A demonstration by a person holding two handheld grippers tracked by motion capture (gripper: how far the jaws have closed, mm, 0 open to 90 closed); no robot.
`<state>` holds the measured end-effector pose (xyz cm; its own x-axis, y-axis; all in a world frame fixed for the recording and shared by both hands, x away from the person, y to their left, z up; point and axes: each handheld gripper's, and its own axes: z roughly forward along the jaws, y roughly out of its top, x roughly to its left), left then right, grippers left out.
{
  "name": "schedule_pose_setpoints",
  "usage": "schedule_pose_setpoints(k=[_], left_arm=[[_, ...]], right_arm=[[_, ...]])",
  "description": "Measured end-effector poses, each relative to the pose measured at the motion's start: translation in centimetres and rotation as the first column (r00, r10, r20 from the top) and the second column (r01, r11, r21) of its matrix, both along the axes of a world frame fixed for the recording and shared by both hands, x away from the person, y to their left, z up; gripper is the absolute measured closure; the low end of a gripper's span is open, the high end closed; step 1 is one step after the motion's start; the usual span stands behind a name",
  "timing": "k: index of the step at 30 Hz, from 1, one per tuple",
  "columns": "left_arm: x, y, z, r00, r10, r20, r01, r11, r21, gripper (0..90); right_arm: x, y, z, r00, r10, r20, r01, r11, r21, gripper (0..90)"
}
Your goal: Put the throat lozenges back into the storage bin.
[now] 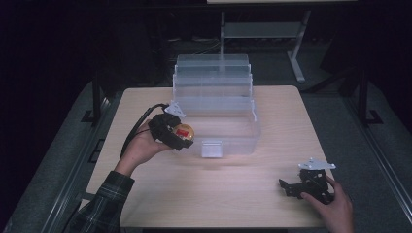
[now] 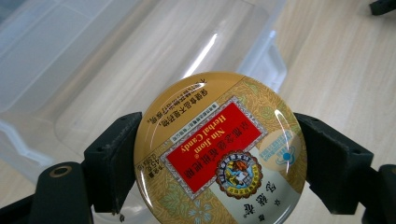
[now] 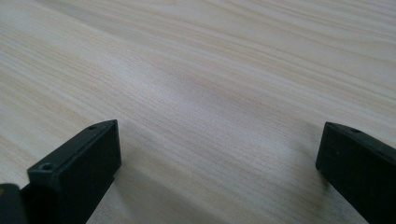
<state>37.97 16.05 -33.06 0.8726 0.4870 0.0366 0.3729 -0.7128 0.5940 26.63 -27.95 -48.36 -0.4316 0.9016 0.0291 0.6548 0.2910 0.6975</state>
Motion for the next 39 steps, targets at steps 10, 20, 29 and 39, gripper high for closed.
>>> schedule_pose_setpoints(k=[10, 20, 29, 39], left_arm=[[1.3, 0.1, -0.1, 0.9998, 0.019, -0.003, -0.019, 0.9998, 0.002, 19.6], [2.5, 0.6, -0.7, 0.9987, 0.052, -0.004, -0.052, 0.9986, 0.008, 19.6], [3.6, 1.2, -1.3, 0.9965, 0.083, -0.008, -0.083, 0.9965, 0.012, 19.5], [4.6, 1.6, -2.0, 0.9937, 0.112, -0.005, -0.112, 0.9936, 0.01, 19.5]], right_arm=[[0.0, 0.0, 0.0, 1.0, 0.001, 0.0, -0.001, 1.0, -0.001, 0.0], [0.0, 0.0, 0.0, 1.0, 0.0, 0.0, 0.0, 1.0, -0.001, 0.0], [0.0, 0.0, 0.0, 1.0, 0.0, 0.0, 0.0, 1.0, -0.001, 0.0], [0.0, 0.0, 0.0, 1.0, 0.001, 0.0, -0.001, 1.0, -0.001, 0.0]])
